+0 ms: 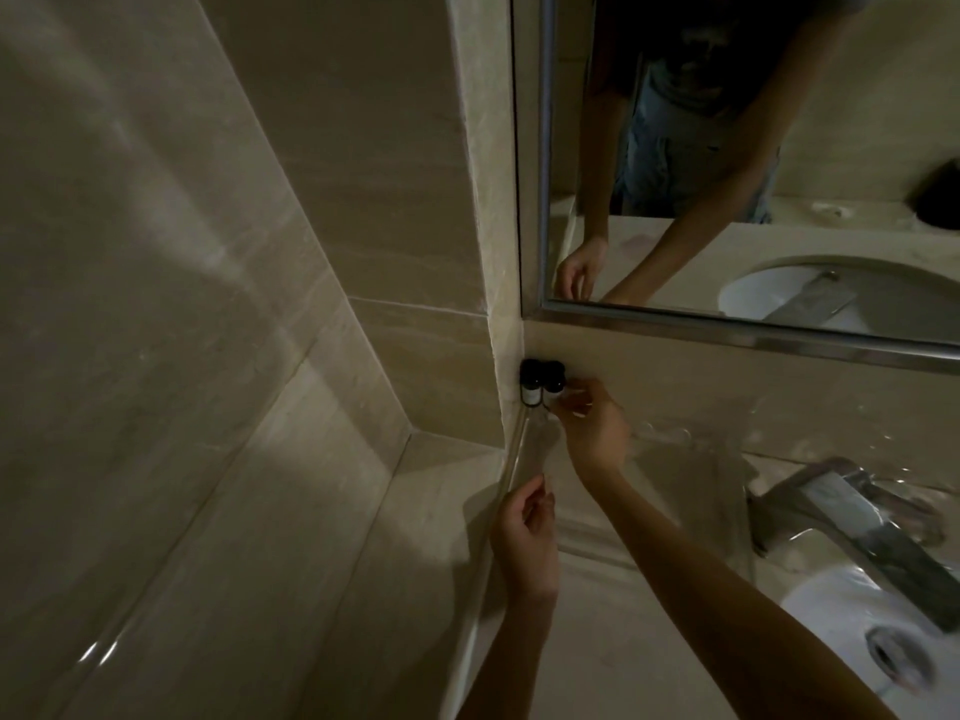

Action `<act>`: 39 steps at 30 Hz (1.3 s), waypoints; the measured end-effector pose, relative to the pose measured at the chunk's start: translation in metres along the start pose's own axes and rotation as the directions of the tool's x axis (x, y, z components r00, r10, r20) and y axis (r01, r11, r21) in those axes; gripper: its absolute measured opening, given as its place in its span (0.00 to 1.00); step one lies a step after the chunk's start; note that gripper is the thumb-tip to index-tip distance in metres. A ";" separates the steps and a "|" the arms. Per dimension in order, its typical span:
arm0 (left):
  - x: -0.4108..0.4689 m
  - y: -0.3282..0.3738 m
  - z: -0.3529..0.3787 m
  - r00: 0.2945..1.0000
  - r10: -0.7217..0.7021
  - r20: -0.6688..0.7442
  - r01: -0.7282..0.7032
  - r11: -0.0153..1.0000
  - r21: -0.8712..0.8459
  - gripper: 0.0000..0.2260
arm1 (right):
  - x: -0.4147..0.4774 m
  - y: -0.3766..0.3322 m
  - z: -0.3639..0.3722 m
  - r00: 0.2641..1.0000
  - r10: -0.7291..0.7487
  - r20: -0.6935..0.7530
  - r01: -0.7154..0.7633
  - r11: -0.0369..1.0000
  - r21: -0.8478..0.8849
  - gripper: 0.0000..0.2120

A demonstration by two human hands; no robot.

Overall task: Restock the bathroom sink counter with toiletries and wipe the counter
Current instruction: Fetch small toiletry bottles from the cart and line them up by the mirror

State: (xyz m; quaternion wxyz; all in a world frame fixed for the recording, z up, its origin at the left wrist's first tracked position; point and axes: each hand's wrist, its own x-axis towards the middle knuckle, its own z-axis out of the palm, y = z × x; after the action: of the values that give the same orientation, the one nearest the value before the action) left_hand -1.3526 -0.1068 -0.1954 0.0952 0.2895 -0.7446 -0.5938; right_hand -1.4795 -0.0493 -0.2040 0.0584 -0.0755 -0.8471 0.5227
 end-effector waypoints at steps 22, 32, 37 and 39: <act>-0.101 0.051 -0.073 0.905 0.305 0.297 -0.426 0.624 0.655 0.15 | -0.139 -0.014 -0.157 0.868 -0.248 0.430 0.444 0.774 -0.450 0.11; -0.202 0.048 -0.112 0.882 0.323 0.344 -0.471 0.591 0.655 0.14 | -0.241 -0.020 -0.225 0.873 -0.309 0.379 0.460 0.779 -0.426 0.10; -0.236 0.041 -0.129 0.863 0.330 0.382 -0.505 0.566 0.651 0.14 | -0.283 -0.016 -0.247 0.872 -0.312 0.378 0.472 0.743 -0.474 0.10; -0.242 0.036 -0.137 0.840 0.340 0.422 -0.542 0.550 0.635 0.15 | -0.298 -0.019 -0.251 0.883 -0.280 0.377 0.447 0.749 -0.490 0.08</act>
State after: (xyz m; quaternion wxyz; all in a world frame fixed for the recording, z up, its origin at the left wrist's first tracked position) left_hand -1.1004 -0.0837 -0.0750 0.0236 0.0274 -0.9723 -0.2310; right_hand -1.1435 0.1060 -0.0813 0.0148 0.1533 -0.9603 0.2325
